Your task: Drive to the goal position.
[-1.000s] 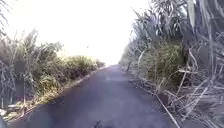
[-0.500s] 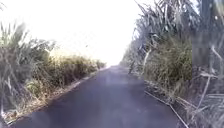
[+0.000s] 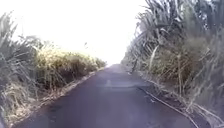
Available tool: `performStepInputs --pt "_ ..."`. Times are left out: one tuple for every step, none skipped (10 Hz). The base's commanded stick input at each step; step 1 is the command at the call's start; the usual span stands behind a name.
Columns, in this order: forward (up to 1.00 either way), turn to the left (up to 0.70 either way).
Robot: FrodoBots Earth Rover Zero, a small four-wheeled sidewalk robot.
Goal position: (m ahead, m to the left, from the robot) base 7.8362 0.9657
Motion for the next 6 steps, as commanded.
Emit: performStepInputs --pt "0.85 0.00" --pt "0.85 0.00" --pt "0.85 0.00" --pt "0.85 0.00" --pt "0.85 0.00" --pt "0.85 0.00"
